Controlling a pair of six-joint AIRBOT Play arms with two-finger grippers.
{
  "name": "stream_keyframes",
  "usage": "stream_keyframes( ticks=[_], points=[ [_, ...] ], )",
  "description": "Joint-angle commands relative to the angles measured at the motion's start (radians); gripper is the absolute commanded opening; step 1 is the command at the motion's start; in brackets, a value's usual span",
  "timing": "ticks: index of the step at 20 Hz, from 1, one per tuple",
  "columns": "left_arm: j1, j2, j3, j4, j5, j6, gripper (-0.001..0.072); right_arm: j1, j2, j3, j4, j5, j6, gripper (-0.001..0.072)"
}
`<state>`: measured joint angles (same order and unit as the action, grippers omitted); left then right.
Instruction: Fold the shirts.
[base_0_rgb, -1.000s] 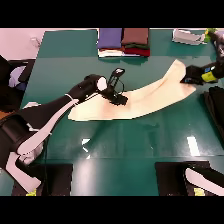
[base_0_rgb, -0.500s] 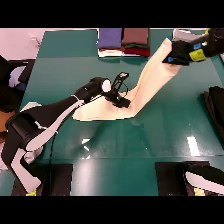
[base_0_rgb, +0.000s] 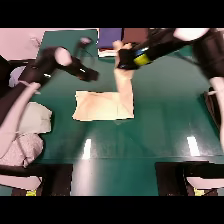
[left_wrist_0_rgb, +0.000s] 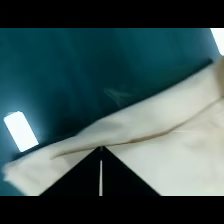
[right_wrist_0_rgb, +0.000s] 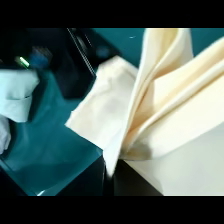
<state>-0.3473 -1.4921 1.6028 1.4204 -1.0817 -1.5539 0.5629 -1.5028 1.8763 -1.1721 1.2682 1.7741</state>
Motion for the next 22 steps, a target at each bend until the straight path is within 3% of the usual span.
stream_keyframes(
  ticks=[1, 2, 3, 4, 7, 12, 18, 19, 20, 21, 22],
  points=[
    [0.156, 0.185, 0.000, 0.114, -0.062, 0.021, 0.0023, 0.163, -0.153, 0.006, 0.000, -0.185, -0.004, 0.0019],
    [0.187, 0.227, 0.000, 0.116, -0.067, 0.023, 0.0023, 0.195, -0.201, 0.006, 0.003, -0.248, -0.032, 0.0064],
    [0.211, 0.266, 0.000, 0.124, -0.070, 0.026, 0.0023, 0.221, -0.248, 0.006, 0.003, -0.313, -0.051, 0.0279],
    [0.227, 0.297, 0.000, 0.128, -0.074, 0.030, 0.0023, 0.236, -0.279, 0.007, 0.005, -0.348, -0.049, 0.0369],
    [0.234, 0.354, 0.000, 0.154, -0.108, 0.037, 0.0023, 0.214, -0.295, 0.006, -0.028, -0.309, -0.047, 0.0366],
    [0.207, 0.358, -0.005, 0.138, -0.156, 0.037, 0.0022, 0.087, -0.206, -0.055, -0.173, -0.071, -0.035, 0.0366],
    [0.080, 0.350, -0.032, 0.135, -0.122, 0.043, 0.0023, -0.084, 0.000, -0.371, -0.263, -0.043, 0.134, 0.0367],
    [0.060, 0.350, -0.043, 0.136, -0.110, 0.043, 0.0023, -0.115, 0.019, -0.416, -0.261, -0.047, 0.163, 0.0398],
    [0.042, 0.349, -0.049, 0.136, -0.106, 0.043, 0.0022, -0.138, 0.029, -0.455, -0.261, -0.047, 0.193, 0.0553],
    [0.026, 0.349, -0.058, 0.136, -0.100, 0.043, 0.0023, -0.157, 0.028, -0.482, -0.260, -0.047, 0.235, 0.0660],
    [0.012, 0.349, -0.068, 0.135, -0.093, 0.043, 0.0023, -0.168, 0.022, -0.509, -0.237, -0.057, 0.258, 0.0666]
  ],
)
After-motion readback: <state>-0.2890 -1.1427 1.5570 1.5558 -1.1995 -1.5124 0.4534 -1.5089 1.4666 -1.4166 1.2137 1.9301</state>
